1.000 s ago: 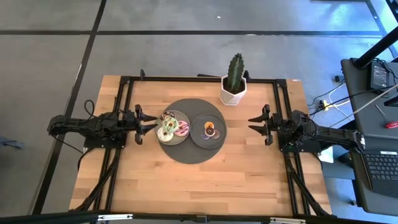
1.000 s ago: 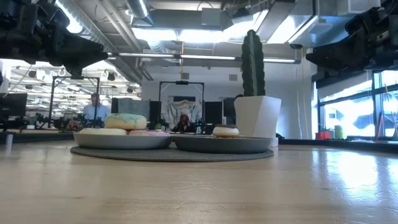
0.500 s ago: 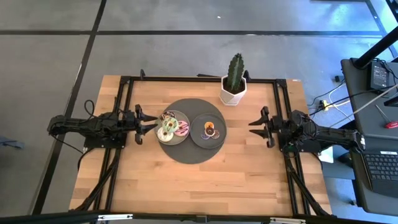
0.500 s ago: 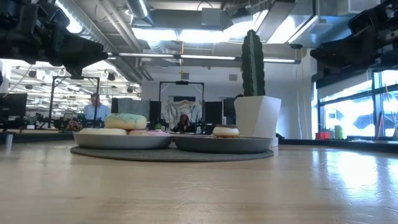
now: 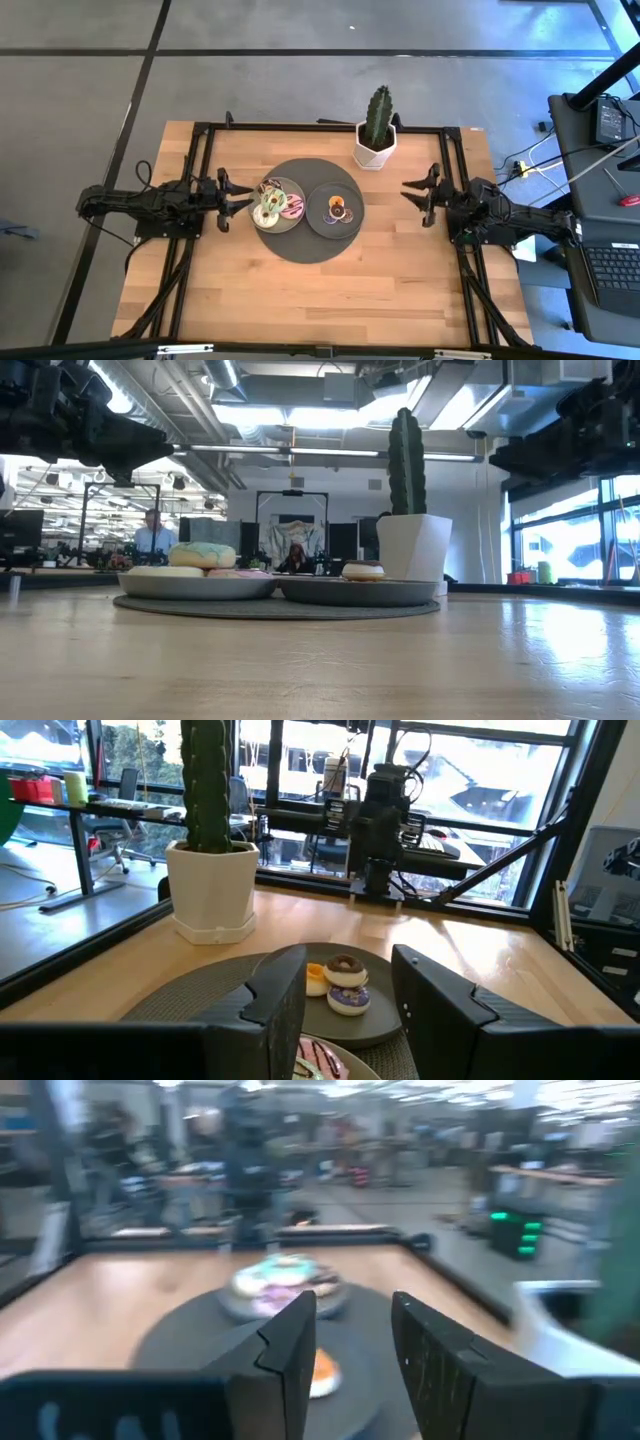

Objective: Pick & Place donuts
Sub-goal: Return to Home Position

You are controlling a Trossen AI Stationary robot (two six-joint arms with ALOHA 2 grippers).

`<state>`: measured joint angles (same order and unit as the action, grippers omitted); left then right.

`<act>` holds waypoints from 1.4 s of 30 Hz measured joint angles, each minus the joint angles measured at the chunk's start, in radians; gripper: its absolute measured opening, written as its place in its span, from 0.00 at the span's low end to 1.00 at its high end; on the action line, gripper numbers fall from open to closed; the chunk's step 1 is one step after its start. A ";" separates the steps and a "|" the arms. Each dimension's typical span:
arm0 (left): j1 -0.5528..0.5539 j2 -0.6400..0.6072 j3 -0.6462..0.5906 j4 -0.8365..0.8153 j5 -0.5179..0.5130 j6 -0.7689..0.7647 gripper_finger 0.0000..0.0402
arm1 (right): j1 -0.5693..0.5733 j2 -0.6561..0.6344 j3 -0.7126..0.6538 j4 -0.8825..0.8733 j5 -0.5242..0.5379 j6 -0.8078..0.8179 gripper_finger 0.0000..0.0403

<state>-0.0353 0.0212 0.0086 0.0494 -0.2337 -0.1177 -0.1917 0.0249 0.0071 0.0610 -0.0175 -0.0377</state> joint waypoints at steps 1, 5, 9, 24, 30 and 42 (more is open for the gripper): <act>0.000 0.000 0.000 0.000 0.000 0.000 0.36 | 0.000 -0.007 0.000 0.001 0.036 0.002 0.33; 0.000 0.000 0.000 0.000 0.000 0.000 0.36 | 0.000 -0.024 0.000 -0.006 0.147 0.006 0.33; 0.000 0.000 0.000 0.000 0.000 0.000 0.36 | 0.000 -0.022 0.000 -0.014 0.182 0.003 0.33; 0.000 0.000 0.000 0.000 0.000 0.000 0.36 | 0.000 -0.013 0.000 -0.015 0.166 0.007 0.33; 0.000 0.000 0.000 0.000 0.000 0.000 0.36 | 0.000 -0.013 0.000 -0.015 0.166 0.007 0.33; 0.000 0.000 0.000 0.000 0.000 0.000 0.36 | 0.000 -0.013 0.000 -0.015 0.163 0.005 0.33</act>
<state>-0.0354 0.0212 0.0086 0.0490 -0.2340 -0.1177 -0.1917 0.0120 0.0074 0.0460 0.1456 -0.0329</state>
